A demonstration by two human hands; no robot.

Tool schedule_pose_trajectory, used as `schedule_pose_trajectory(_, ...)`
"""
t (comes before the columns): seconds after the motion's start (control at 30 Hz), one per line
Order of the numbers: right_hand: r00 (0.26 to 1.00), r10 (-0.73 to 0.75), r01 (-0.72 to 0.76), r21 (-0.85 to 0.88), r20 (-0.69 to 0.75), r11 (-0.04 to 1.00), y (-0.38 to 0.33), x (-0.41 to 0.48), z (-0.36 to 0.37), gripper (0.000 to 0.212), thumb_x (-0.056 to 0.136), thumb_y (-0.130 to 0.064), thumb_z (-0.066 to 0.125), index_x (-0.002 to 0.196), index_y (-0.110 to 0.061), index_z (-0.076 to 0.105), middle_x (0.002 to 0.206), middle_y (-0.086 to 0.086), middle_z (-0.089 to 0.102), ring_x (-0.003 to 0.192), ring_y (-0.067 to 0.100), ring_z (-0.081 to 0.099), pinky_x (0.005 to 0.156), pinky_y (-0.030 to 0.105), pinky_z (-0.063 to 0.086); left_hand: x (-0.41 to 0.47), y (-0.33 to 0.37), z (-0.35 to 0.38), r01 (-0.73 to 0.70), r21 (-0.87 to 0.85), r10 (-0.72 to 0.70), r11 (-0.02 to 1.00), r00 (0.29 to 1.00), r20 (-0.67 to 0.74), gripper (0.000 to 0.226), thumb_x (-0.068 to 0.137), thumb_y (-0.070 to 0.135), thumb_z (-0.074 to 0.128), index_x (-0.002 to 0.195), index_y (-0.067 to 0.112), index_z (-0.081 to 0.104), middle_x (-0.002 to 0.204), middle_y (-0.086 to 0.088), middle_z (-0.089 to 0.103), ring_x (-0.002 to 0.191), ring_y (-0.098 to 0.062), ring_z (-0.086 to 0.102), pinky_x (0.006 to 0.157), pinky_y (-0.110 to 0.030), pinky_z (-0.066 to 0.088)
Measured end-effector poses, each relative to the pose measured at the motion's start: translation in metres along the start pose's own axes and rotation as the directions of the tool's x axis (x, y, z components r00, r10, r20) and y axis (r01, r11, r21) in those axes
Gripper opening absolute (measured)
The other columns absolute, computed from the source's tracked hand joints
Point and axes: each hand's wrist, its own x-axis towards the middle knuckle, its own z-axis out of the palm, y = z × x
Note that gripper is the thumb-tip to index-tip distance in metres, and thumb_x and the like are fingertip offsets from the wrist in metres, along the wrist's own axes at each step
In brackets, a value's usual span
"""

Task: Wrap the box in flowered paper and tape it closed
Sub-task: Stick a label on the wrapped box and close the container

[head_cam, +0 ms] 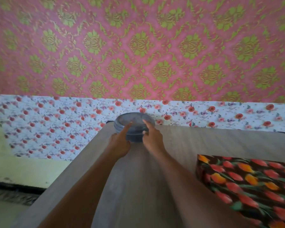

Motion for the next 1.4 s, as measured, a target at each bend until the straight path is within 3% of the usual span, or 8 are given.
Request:
schedule_pose_trajectory(0.13, 0.998, 0.048, -0.047, 0.025, -0.048, 0.999, 0.012, 0.027, 0.022, 0.034, 0.108, -0.039, 0.041, 0.139, -0.034, 0.053, 0.128, 0.017, 0.061, 0.115, 0.035, 0.057, 0.097, 0.04, 0.048, 0.025, -0.01, 0.009, -0.006, -0.033, 0.003, 0.999, 0.997, -0.075, 0.056, 0.093, 0.015, 0.055, 0.144, 0.034, 0.039, 0.116, -0.015, 0.067, 0.099, -0.034, 0.064, 0.086, -0.037, 0.053)
schedule_pose_trajectory(0.33, 0.987, 0.085, -0.063, 0.161, -0.138, 0.985, -0.009, -0.009, 0.005, 0.022, 0.105, -0.035, 0.05, 0.11, -0.014, 0.056, 0.115, 0.02, 0.058, 0.109, 0.024, 0.038, 0.06, 0.026, 0.031, -0.009, 0.008, -0.004, 0.033, -0.237, -0.067, 0.971, 0.988, -0.14, 0.036, 0.086, 0.011, 0.065, 0.117, 0.025, 0.053, 0.087, 0.0, 0.06, 0.072, -0.015, 0.06, 0.054, -0.021, 0.041)
schedule_pose_trajectory(0.43, 0.976, 0.118, -0.072, 0.238, -0.183, 0.969, -0.02, -0.052, -0.011, 0.008, 0.103, -0.02, 0.051, 0.103, -0.018, 0.059, 0.107, 0.013, 0.053, 0.094, 0.013, 0.044, 0.07, 0.033, 0.052, -0.06, 0.024, -0.018, 0.051, -0.266, -0.099, 0.963, 0.98, -0.173, 0.033, 0.083, 0.017, 0.068, 0.111, 0.027, 0.055, 0.09, -0.001, 0.064, 0.077, -0.017, 0.062, 0.058, -0.023, 0.042)
schedule_pose_trajectory(0.6, 0.988, 0.076, -0.035, 0.288, -0.133, 0.957, -0.036, -0.153, -0.028, 0.035, 0.096, -0.006, 0.053, 0.084, -0.037, 0.062, 0.089, -0.008, 0.058, 0.107, 0.034, 0.058, 0.076, 0.048, 0.061, -0.165, 0.04, -0.03, 0.064, -0.359, -0.167, 0.931, 0.949, -0.265, 0.035, 0.083, 0.03, 0.077, 0.109, 0.026, 0.054, 0.098, 0.003, 0.065, 0.093, -0.021, 0.062, 0.069, -0.028, 0.041)
schedule_pose_trajectory(0.73, 0.993, 0.097, -0.052, 0.491, -0.067, 0.87, -0.034, -0.235, -0.051, 0.035, 0.097, 0.007, 0.054, 0.098, -0.024, 0.069, 0.099, 0.004, 0.065, 0.08, 0.02, 0.068, 0.061, 0.028, 0.061, -0.242, 0.052, -0.033, 0.056, -0.383, -0.201, 0.922, 0.915, -0.35, 0.046, 0.081, 0.035, 0.081, 0.117, 0.026, 0.054, 0.106, -0.009, 0.059, 0.098, -0.025, 0.052, 0.074, -0.025, 0.036)
schedule_pose_trajectory(0.93, 0.979, 0.202, -0.165, 0.701, 0.03, 0.694, -0.017, -0.288, -0.077, 0.048, 0.097, 0.011, 0.054, 0.121, -0.03, 0.059, 0.106, 0.013, 0.067, 0.077, 0.022, 0.069, 0.069, 0.034, 0.061, -0.301, 0.069, -0.014, 0.041, -0.202, -0.119, 0.979, 0.913, -0.391, 0.039, 0.083, 0.036, 0.08, 0.117, 0.037, 0.06, 0.161, -0.006, 0.008, 0.145, -0.032, 0.013, 0.103, -0.033, 0.033)
schedule_pose_trajectory(1.1, 0.942, 0.315, -0.27, 0.813, 0.113, 0.516, -0.016, -0.285, -0.088, 0.051, 0.096, 0.01, 0.053, 0.131, -0.026, 0.048, 0.097, 0.018, 0.068, 0.071, 0.024, 0.069, 0.07, 0.035, 0.061, -0.294, 0.061, -0.007, -0.188, 0.039, 0.187, 0.981, 0.886, -0.425, 0.04, 0.086, 0.035, 0.076, 0.122, 0.022, 0.064, 0.14, 0.002, 0.054, 0.138, -0.023, 0.043, 0.116, -0.05, 0.034)
schedule_pose_trajectory(1.4, 0.922, 0.31, -0.348, 0.844, 0.23, 0.408, -0.004, -0.272, -0.093, 0.052, 0.092, 0.018, 0.056, 0.132, -0.014, 0.048, 0.075, 0.013, 0.064, 0.069, 0.022, 0.068, 0.07, 0.034, 0.062, -0.288, 0.058, -0.001, -0.217, 0.105, 0.241, 0.971, 0.858, -0.453, 0.042, 0.086, 0.044, 0.073, 0.118, 0.019, 0.062, 0.128, 0.001, 0.056, 0.122, -0.024, 0.05, 0.095, -0.044, 0.053)
